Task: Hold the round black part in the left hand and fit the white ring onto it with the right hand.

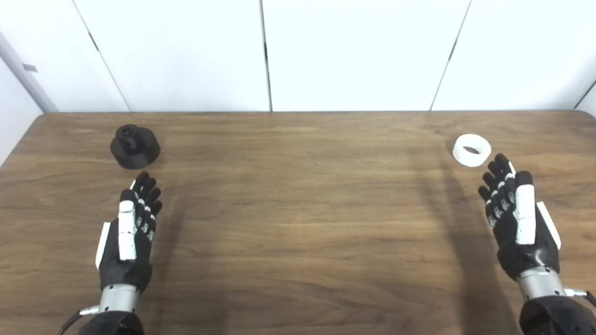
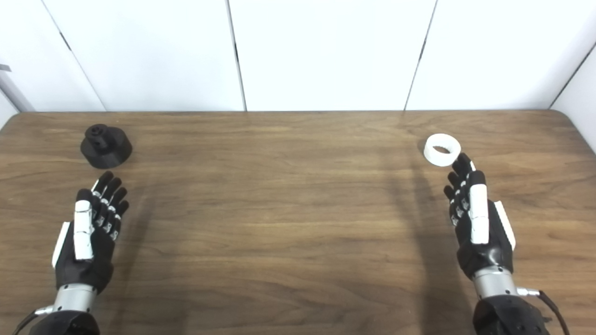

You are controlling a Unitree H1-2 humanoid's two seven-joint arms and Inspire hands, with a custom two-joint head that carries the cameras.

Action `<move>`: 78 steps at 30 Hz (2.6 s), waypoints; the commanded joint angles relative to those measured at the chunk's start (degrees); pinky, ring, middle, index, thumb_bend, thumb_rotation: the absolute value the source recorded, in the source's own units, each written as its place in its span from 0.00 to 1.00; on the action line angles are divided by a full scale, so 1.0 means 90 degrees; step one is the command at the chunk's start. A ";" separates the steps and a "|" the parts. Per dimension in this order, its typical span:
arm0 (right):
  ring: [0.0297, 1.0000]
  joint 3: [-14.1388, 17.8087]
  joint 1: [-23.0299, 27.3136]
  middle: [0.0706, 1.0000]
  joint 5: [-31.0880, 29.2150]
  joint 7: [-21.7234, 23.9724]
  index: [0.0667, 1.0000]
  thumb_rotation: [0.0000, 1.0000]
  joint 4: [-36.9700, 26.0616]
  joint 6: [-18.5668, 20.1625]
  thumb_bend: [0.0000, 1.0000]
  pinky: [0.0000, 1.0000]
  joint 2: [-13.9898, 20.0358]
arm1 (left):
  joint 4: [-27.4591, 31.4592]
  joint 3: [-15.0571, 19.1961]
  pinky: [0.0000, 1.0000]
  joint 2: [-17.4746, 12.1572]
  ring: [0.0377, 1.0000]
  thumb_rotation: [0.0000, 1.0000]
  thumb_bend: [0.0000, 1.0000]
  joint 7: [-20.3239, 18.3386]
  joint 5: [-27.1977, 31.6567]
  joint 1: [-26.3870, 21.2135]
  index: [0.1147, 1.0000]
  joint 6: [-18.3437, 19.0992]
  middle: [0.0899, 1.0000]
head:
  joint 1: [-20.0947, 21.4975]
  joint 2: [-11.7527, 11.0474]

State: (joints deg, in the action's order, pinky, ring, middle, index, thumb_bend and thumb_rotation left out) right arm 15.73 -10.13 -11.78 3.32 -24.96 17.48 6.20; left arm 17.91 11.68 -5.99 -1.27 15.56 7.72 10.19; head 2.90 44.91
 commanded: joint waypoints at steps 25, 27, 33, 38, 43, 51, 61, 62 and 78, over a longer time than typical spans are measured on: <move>1.00 0.0001 -0.0236 0.99 0.0074 0.0031 0.98 1.00 -0.0088 -0.0219 0.55 1.00 0.0119 | 0.0148 -0.0009 0.99 -0.0015 0.97 0.90 0.55 -0.0008 -0.0048 -0.0096 0.94 -0.0215 0.96 | -0.0165 -0.0065; 1.00 -0.0009 -0.0239 0.99 0.0091 0.0034 0.98 1.00 -0.0089 -0.0212 0.55 1.00 0.0120 | 0.0154 -0.0020 0.99 -0.0029 0.97 0.90 0.55 -0.0013 -0.0058 -0.0091 0.95 -0.0195 0.96 | -0.0172 -0.0079; 1.00 0.0043 -0.0250 1.00 0.0004 0.0075 0.99 1.00 -0.0055 -0.0229 0.56 1.00 0.0158 | 0.0119 -0.0068 1.00 -0.0007 0.97 0.91 0.54 -0.0021 -0.0119 -0.0076 0.95 -0.0276 0.96 | -0.0590 -0.0184; 1.00 0.0141 -0.0270 1.00 -0.0038 0.0100 0.99 1.00 -0.0005 -0.0289 0.56 1.00 0.0200 | 0.0114 -0.0182 0.98 0.0091 0.96 0.91 0.54 0.0051 -0.0351 -0.0023 0.94 -0.0346 0.96 | -0.1211 -0.0432; 1.00 0.0257 -0.0294 1.00 -0.0213 0.0305 1.00 1.00 0.0149 -0.0470 0.56 1.00 0.0306 | 0.0060 -0.0354 0.98 0.0291 0.95 0.88 0.55 0.0174 -0.0624 0.0042 0.93 -0.0503 0.95 | -0.1841 -0.0702; 1.00 0.0274 -0.0301 0.99 -0.0164 0.0500 0.98 1.00 0.0286 -0.0698 0.55 1.00 0.0378 | -0.0167 -0.0554 0.99 0.0485 0.97 0.87 0.55 0.0244 -0.0779 0.0082 0.93 -0.0825 0.96 | -0.2452 -0.1206; 0.97 0.0321 -0.0308 0.94 -0.0193 0.0585 0.93 1.00 0.0430 -0.0836 0.49 1.00 0.0399 | -0.0262 -0.0701 0.97 0.0505 0.94 0.88 0.57 0.0389 -0.0926 0.0130 0.93 -0.0941 0.95 | -0.2497 -0.1416; 0.96 0.0322 -0.0311 0.93 -0.0195 0.0585 0.92 1.00 0.0447 -0.0850 0.49 1.00 0.0399 | -0.0269 -0.0716 0.97 0.0504 0.95 0.88 0.57 0.0394 -0.0938 0.0139 0.93 -0.0949 0.95 | -0.2512 -0.1460; 0.86 0.0186 -0.0289 0.85 -0.0175 0.0482 0.84 1.00 0.0776 -0.1194 0.44 0.74 0.0505 | -0.0549 -0.0760 0.96 0.0522 0.94 0.87 0.53 0.0425 -0.1023 0.0162 0.94 -0.1302 0.95 | -0.2328 -0.1781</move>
State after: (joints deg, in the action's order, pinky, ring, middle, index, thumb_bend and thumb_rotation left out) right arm 17.22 -14.02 -13.18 7.95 -17.22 9.98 9.99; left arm 12.30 4.92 -2.63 2.34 6.85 8.87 1.17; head -18.02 28.83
